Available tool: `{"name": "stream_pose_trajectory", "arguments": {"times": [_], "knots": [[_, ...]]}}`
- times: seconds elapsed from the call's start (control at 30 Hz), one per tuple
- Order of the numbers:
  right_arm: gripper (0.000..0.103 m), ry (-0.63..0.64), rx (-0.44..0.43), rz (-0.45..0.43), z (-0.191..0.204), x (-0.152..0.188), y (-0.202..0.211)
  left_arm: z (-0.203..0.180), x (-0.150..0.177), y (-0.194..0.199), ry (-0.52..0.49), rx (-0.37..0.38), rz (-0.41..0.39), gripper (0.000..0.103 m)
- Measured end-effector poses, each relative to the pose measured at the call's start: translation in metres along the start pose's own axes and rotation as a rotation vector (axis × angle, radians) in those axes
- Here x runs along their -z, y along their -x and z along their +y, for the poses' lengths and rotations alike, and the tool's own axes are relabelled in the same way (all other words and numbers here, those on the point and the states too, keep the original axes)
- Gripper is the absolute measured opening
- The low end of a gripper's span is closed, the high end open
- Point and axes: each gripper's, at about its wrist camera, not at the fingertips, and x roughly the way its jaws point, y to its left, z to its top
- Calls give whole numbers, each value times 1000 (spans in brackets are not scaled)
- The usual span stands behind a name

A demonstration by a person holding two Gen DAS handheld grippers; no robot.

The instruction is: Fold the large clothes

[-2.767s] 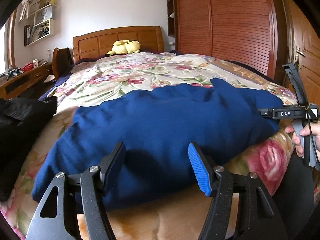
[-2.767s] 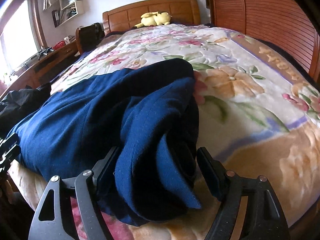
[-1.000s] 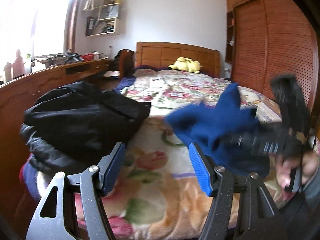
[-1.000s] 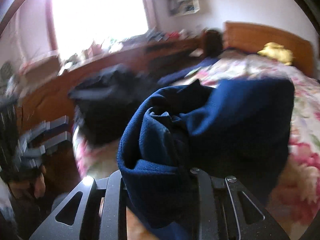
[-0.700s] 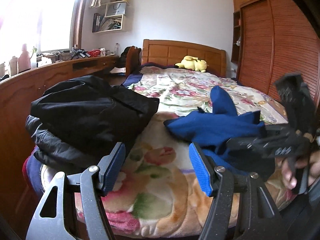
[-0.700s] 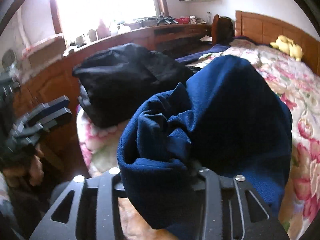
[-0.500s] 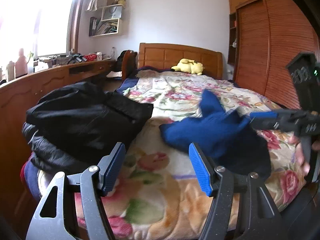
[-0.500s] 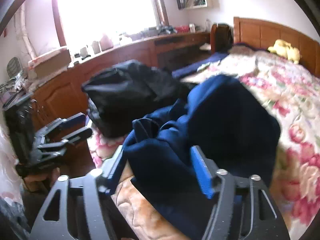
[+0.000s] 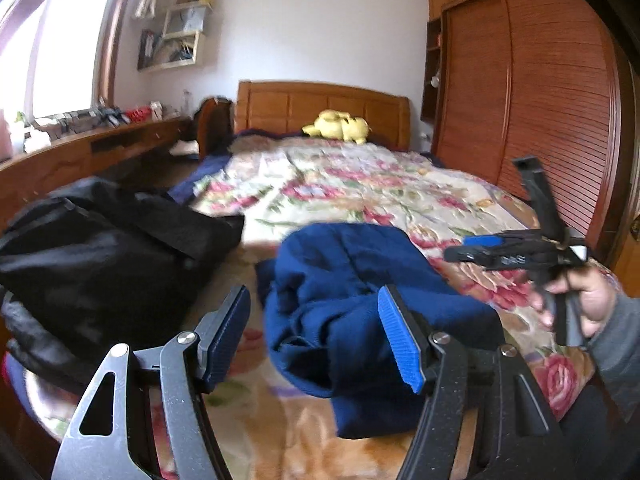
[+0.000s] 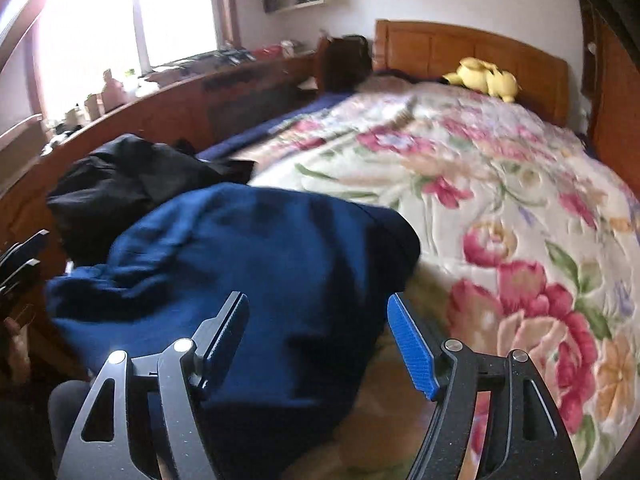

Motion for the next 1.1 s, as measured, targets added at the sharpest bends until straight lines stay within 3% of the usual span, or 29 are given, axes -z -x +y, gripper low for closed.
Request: {"name": "stream_pose_trajectory", "arguments": {"times": [0.2,0.33,0.57,0.8,0.87,0.9,1.0,1.07,1.1], "knots": [[74,-26,5,38,-18,-13,-45,-10,26,-30,-45,-47,132,71],[77,-23,4,61,-38,-13,-63,-3,53,-42,-11,-28,213,71],[88,-46,-22,98,-51,-10,-95,3,66,-45,99,41,251,71],[89,-48,-87,162,-53,-6,-114,4,72,-43,167,82,286,71],[89,-45,-160,192,-51,-5,-123,1,74,-42,167,82,292,71],[89,-41,-156,194,-52,-5,-128,1,75,-42,178,90,292,71],[71,-49,-205,195,-54,-4,-132,5,79,-47,240,141,303,71],[47,-25,-214,179,-53,-4,-130,5,80,-49,267,173,310,70],[38,-11,-220,170,-51,-4,-127,4,79,-48,266,187,306,61]]}}
